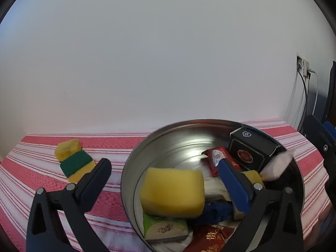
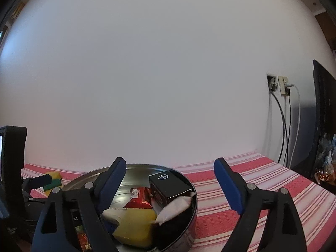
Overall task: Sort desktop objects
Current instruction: 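Release the snack packet into the bowl with the right tool while the left tool drops the sponge in, then move both tools back from the bowl toward the two remaining sponges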
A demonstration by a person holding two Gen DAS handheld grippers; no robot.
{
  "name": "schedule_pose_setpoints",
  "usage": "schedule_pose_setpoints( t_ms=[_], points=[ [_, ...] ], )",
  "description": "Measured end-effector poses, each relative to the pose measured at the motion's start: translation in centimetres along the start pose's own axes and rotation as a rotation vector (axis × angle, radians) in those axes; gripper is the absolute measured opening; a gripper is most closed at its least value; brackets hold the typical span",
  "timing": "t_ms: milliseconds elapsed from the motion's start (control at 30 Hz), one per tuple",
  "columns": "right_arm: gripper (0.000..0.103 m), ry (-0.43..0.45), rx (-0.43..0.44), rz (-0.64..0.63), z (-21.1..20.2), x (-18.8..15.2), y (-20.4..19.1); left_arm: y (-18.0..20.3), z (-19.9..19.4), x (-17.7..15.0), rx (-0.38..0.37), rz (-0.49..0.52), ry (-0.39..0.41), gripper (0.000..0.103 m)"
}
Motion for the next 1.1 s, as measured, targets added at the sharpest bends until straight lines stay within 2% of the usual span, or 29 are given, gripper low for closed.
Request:
schedule_pose_setpoints(
  t_ms=[67, 267, 300, 333, 367, 400, 467, 600, 767, 1100],
  points=[
    [0.088, 0.007, 0.005, -0.009, 1.1, -0.3, 1.2, -0.2, -0.3, 0.1, 0.008, -0.007, 0.016, 0.102],
    [0.088, 0.099, 0.006, -0.031, -1.2, -0.8, -0.6, -1.2, -1.7, 1.0, 0.047, -0.036, 0.080, 0.102],
    [0.089, 0.123, 0.004, -0.031, -1.3, -0.6, -0.3, -1.4, -1.6, 1.1, 0.055, -0.034, 0.080, 0.102],
    [0.095, 0.137, 0.003, -0.033, -0.3, -0.3, 1.2, -1.6, -1.6, 1.1, 0.066, -0.032, 0.076, 0.102],
    [0.097, 0.148, 0.001, -0.037, -0.6, -0.1, 0.8, -1.9, -1.4, 1.1, 0.077, -0.034, 0.068, 0.102],
    [0.097, 0.156, -0.004, -0.042, -0.9, 0.2, 0.4, -2.2, -1.3, 1.0, 0.085, -0.038, 0.060, 0.102],
    [0.097, 0.168, -0.002, -0.043, 0.7, 1.0, 2.4, -3.0, -1.1, 0.9, 0.099, -0.061, 0.049, 0.102],
    [0.099, 0.158, 0.011, -0.002, 0.5, 1.2, 2.0, -4.9, -0.9, 0.6, 0.140, -0.103, 0.041, 0.102],
    [0.102, 0.153, 0.020, 0.001, -0.1, 1.3, 0.8, -6.2, -0.2, -0.4, 0.205, -0.084, 0.021, 0.102],
    [0.102, 0.195, -0.012, 0.047, -1.9, 1.3, 0.4, -7.1, -1.1, -0.6, 0.163, -0.104, 0.013, 0.102]
  ],
)
Point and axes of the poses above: each gripper's, at about its wrist camera, not at the fingertips, and z roughly the way its jaws point, y to its right, x to its top, the point moved 2 cm from there along z, roughly the way its jaws point, and after that the axes turned 12 degrees about y, right-handed, at the moved point
